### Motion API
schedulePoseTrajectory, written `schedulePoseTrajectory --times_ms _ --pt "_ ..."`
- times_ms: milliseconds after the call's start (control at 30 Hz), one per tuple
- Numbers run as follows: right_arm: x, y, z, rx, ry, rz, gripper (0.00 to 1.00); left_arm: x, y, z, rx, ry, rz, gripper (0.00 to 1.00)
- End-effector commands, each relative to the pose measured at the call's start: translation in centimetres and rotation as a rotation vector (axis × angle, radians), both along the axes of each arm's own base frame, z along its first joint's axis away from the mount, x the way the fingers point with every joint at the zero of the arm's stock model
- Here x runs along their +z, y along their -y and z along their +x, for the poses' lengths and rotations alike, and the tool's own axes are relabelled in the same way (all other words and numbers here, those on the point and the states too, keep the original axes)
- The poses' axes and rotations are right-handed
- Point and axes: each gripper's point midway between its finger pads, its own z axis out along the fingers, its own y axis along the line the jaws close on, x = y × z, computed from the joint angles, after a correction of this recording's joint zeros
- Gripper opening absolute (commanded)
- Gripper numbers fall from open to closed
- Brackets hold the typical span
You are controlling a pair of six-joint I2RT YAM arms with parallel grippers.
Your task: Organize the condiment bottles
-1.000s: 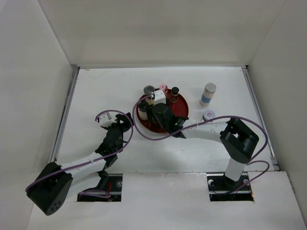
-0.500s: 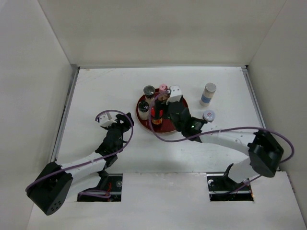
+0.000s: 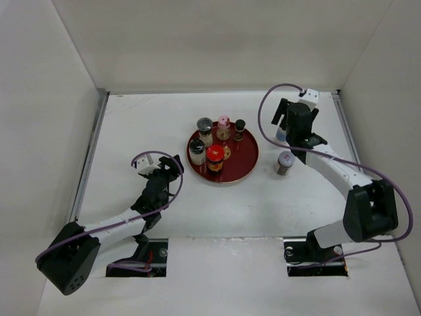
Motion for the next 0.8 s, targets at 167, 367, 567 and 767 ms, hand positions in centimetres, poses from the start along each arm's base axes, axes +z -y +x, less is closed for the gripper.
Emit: schedulePoseTrajectory --times_ms 167,367,567,767 --pt "-2.4 2.3 3.1 -0.027 -0.106 -0.053 0.95 1.4 0.8 0.4 -0.018 0.04 -0.037 0.66" --pt "-4.4 2.1 5.5 -0.005 -0.146 -0.043 0.89 1.3 0.7 0.4 -0.015 0.04 -0.037 0.66" --pt "-3.6 2.3 5.9 -0.028 -0.115 -0.032 0.48 1.3 0.6 0.4 -0.012 0.041 -0.038 0.66" --pt "4.1 0.9 2.6 -0.023 0.074 -0.048 0.43 1.3 0.8 0.4 -0.017 0.039 -0.036 0.67"
